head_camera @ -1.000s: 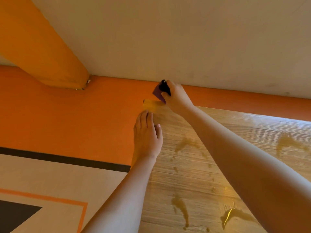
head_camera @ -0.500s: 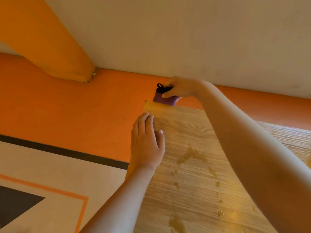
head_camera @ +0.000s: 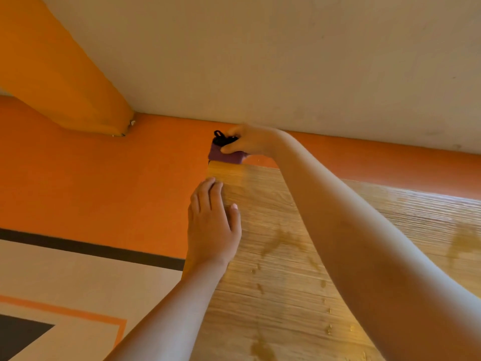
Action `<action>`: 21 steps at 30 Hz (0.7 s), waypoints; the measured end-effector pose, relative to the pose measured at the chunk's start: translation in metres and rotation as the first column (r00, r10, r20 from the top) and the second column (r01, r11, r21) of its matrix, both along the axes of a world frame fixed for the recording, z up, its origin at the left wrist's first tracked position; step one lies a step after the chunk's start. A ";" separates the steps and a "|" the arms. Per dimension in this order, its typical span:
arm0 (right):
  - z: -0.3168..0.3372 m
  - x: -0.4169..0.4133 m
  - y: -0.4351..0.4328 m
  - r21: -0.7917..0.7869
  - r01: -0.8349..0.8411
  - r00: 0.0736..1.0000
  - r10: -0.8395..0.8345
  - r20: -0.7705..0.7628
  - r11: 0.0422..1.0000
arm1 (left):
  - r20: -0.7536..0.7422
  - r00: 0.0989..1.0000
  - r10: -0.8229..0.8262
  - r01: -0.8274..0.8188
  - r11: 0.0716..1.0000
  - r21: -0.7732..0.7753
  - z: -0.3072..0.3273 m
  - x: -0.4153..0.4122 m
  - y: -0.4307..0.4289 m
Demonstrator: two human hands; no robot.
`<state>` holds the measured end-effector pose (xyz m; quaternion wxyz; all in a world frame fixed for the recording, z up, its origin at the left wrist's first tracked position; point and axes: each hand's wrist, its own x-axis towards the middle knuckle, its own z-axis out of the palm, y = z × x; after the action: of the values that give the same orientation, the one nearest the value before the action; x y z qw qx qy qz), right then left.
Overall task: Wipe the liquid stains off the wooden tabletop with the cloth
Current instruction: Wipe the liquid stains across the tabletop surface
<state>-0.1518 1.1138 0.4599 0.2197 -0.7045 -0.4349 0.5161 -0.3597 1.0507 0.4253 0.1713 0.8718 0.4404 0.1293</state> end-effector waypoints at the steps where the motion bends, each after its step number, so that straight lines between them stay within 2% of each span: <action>1: 0.000 -0.001 0.000 0.002 0.010 1.000 -0.010 -0.016 1.000 | 0.004 1.000 0.001 -0.001 1.000 0.002 0.000 0.000 0.000; 4: 0.001 0.017 -0.027 -0.016 0.079 0.994 -0.080 -0.078 0.997 | 0.017 1.000 -0.005 0.005 1.000 -0.008 0.000 0.000 0.001; 13: 0.019 0.113 -0.189 -0.186 0.368 0.926 -0.376 -0.013 0.911 | 0.011 1.000 -0.023 0.024 0.999 -0.022 0.001 -0.001 0.001; 17: 0.019 0.099 -0.166 -0.181 0.327 0.945 -0.316 0.088 0.927 | 0.008 1.000 -0.027 0.027 1.000 -0.016 0.001 0.000 0.000; 21: 0.013 0.052 -0.107 -0.092 0.253 0.965 -0.243 0.102 0.963 | 0.017 1.000 -0.024 0.024 0.999 -0.022 0.003 0.000 -0.001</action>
<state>-0.0999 1.0065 0.4731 0.2256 -0.7865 -0.3249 0.4743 -0.3600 1.0494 0.4278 0.1862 0.8738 0.4299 0.1299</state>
